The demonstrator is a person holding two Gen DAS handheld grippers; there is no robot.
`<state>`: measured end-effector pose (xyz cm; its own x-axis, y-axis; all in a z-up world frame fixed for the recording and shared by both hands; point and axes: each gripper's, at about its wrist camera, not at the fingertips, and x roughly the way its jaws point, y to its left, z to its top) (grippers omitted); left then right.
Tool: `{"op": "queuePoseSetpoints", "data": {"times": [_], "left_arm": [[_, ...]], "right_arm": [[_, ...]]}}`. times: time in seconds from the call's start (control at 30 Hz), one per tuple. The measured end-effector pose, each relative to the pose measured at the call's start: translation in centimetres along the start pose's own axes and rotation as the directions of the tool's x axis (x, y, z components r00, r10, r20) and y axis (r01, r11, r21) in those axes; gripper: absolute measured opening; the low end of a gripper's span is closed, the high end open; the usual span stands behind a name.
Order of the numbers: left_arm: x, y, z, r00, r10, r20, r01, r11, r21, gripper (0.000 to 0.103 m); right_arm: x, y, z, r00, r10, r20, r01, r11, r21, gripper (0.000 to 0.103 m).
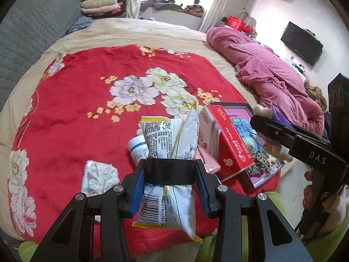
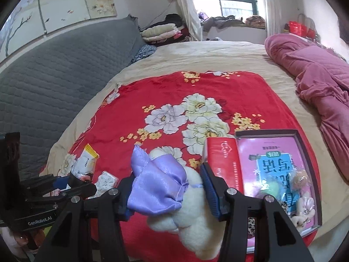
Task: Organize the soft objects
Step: 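Carry the snack bar and lavender-bow plush over the pink tray with both grippers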
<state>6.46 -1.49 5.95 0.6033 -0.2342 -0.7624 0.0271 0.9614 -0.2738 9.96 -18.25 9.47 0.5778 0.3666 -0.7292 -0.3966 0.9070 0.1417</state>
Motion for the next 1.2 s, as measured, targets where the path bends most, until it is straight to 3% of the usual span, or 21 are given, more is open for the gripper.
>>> {"op": "queuePoseSetpoints", "data": {"times": [0.77, 1.0, 1.2], "left_arm": [[3.8, -11.7, 2.5, 0.997, -0.069, -0.047, 0.077, 0.977, 0.200, 0.044], [6.2, -15.8, 3.1, 0.992, -0.095, -0.078, 0.112, 0.960, 0.256, 0.044], [8.7, -18.9, 3.0, 0.987, -0.108, -0.117, 0.139, 0.945, 0.297, 0.044]], "right_arm": [[-3.4, -8.6, -1.2, 0.993, -0.107, 0.043, 0.099, 0.984, 0.145, 0.052], [-5.5, -14.6, -2.4, 0.977, -0.208, 0.052, 0.188, 0.947, 0.260, 0.053], [-6.2, -18.3, -3.7, 0.969, -0.242, 0.047, 0.213, 0.918, 0.334, 0.053]]}}
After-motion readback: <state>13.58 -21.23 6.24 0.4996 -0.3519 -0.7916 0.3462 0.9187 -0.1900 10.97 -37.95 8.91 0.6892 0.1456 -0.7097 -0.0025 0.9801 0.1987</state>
